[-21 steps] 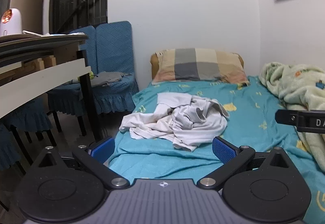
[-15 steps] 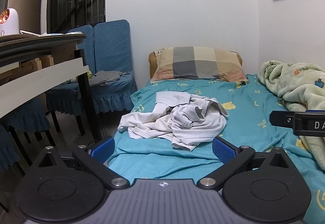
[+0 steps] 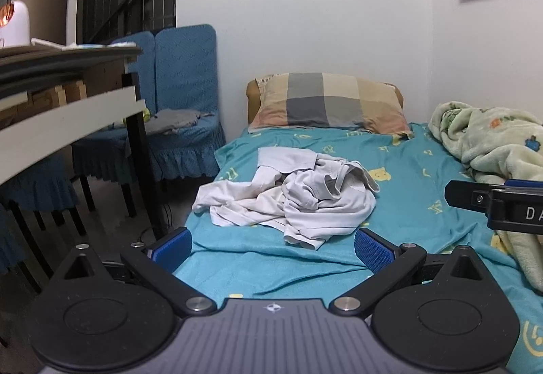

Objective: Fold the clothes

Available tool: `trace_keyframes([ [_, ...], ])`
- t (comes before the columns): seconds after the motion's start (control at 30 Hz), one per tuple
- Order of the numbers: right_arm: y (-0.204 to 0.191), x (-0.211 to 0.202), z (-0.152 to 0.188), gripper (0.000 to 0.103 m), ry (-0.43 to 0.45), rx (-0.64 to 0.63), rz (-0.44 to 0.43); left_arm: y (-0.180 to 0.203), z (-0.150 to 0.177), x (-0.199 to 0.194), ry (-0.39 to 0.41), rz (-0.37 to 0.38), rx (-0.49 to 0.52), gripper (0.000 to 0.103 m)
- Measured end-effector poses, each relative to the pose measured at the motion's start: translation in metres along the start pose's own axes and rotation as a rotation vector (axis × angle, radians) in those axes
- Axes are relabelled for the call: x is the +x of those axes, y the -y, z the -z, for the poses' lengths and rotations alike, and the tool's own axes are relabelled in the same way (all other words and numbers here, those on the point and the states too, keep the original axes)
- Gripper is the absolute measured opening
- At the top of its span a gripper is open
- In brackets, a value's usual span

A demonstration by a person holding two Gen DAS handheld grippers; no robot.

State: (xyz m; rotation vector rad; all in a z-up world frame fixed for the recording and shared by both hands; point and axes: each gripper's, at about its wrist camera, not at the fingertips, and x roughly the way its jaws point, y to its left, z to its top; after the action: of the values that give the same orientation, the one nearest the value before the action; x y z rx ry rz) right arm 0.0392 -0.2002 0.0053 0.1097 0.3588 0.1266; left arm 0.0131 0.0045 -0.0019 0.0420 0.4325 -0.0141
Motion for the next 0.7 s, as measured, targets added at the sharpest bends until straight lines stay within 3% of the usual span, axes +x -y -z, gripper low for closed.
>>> trace_keyframes([
  [0.7,0.0029,0.0001,-0.0018,0.103,0.0,0.018,0.004,-0.0097,0.0051,0.007,-0.042,0.027,-0.083,0.103],
])
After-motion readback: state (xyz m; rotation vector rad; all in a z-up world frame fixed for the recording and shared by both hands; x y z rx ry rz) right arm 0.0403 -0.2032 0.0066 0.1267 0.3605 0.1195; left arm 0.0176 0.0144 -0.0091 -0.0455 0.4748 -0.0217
